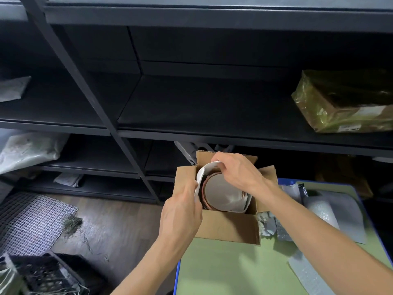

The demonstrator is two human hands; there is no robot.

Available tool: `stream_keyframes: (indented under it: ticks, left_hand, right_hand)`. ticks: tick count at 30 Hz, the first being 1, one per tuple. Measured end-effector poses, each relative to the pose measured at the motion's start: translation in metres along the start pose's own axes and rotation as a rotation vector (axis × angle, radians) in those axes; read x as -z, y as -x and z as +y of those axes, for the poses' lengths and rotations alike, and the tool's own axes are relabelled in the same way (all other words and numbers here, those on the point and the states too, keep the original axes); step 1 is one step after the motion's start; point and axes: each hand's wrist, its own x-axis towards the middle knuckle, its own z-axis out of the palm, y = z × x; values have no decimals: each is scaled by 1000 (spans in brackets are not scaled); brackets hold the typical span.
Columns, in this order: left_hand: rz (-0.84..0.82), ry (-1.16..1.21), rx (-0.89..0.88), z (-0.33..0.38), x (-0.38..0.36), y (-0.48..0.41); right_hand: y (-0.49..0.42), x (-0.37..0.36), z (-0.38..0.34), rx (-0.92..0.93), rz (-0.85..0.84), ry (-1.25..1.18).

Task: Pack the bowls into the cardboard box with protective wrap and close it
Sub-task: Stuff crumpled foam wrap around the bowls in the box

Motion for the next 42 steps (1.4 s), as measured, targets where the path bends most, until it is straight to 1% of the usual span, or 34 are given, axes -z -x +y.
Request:
stream_keyframes:
  ticks: [2,3,6,9,12,16,22,24,25,27,30,33,36,37,42]
  left_hand:
    - [-7,18,21,-1,-5,2]
    - [-13,12,29,-1,-7,0]
    - [-62,-78,73,-2,-11,-8]
    - [-50,-114,91,-2,-15,-15]
    - [-1,-115,31,-1,-20,-19]
    - [3,-102,52,0,-20,-21]
    - [-10,-198,82,-3,-20,-19]
    - [-20,-200,100,-1,-18,-19]
    - [-21,-194,108,0,-18,-19]
    - [-8,-169,124,1,-16,-19]
    - [-16,-179,123,-1,-19,-22]
    - [-53,-218,148,-7,-28,-26]
    - [-57,-222,171,-12,-33,-31]
    - [-53,-212,166,-12,-35,-32]
    - [-20,-217,124,-10,-35,-37]
  right_hand:
    - [-4,-5,-1,4,1,54]
    - [-6,-7,-2,13,8,123]
    - [-8,-9,-4,39,68,289]
    - [-8,-11,-2,58,128,327]
    - [-8,-16,3,78,148,350]
    - [-5,-18,6,72,94,345]
    - [-12,-26,0,135,-44,307]
    - [-14,-28,-2,159,-63,297]
    - [-15,-27,-1,168,-48,291]
    - [-14,-26,1,190,34,301]
    - [-14,-30,3,224,150,386]
    - [-14,-39,4,221,160,445]
    - [-15,-39,4,236,185,394]
    - [-15,-37,3,234,172,391]
    - [-16,-37,-2,163,1,463]
